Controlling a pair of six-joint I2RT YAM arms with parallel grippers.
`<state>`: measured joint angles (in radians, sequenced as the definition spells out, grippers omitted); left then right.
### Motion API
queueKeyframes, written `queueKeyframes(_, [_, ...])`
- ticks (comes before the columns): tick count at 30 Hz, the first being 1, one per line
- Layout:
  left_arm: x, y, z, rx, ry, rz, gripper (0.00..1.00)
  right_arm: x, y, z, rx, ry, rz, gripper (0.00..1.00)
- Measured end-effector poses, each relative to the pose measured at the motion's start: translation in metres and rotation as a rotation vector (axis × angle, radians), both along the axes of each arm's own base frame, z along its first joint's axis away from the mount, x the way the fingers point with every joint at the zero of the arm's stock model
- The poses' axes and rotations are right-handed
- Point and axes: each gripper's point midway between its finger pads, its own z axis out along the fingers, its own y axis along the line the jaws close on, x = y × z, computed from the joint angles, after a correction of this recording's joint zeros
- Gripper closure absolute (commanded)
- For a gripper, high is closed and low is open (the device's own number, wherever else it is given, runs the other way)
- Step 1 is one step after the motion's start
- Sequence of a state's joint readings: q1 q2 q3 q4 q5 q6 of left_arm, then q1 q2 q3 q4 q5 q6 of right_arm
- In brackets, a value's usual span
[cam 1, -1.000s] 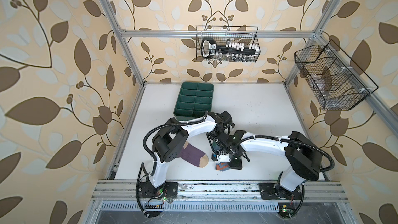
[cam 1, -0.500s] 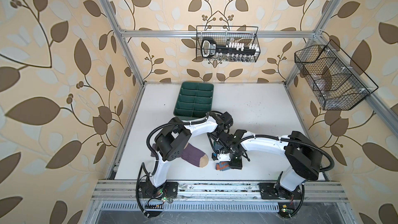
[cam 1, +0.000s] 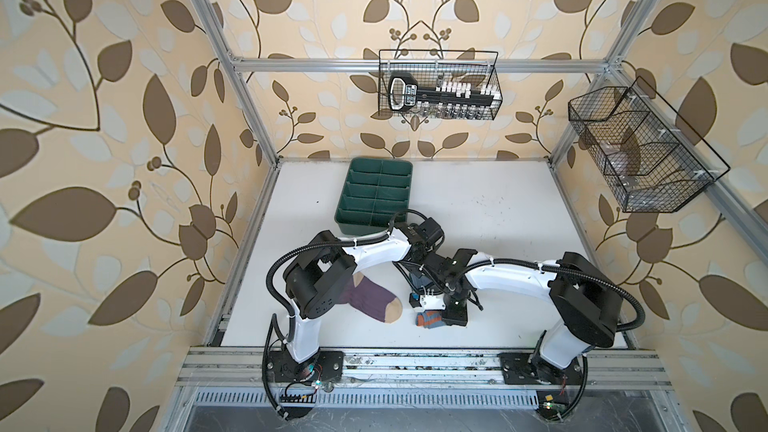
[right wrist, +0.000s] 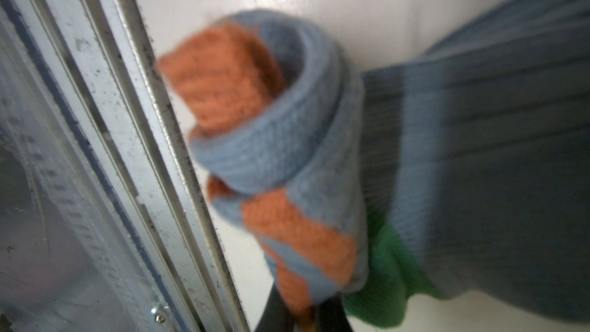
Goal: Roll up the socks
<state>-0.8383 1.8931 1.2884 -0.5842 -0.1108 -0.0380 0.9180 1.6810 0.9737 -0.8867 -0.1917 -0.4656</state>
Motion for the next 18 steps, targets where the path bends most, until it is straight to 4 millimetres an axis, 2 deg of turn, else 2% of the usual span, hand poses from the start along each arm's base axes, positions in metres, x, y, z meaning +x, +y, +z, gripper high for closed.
queueKeyframes(4, [0.005, 0.005, 0.003, 0.013, -0.034, 0.027, 0.92, 0.001, 0.000, 0.000, 0.003, -0.002, -0.009, 1.00])
queueKeyframes(11, [0.010, 0.008, 0.004, 0.021, -0.059, 0.057, 0.58, 0.001, 0.000, 0.000, 0.003, -0.002, -0.010, 1.00])
queueKeyframes(18, [0.013, 0.006, 0.010, 0.012, -0.080, 0.048, 0.47, 0.001, -0.001, 0.001, -0.002, 0.001, -0.011, 1.00])
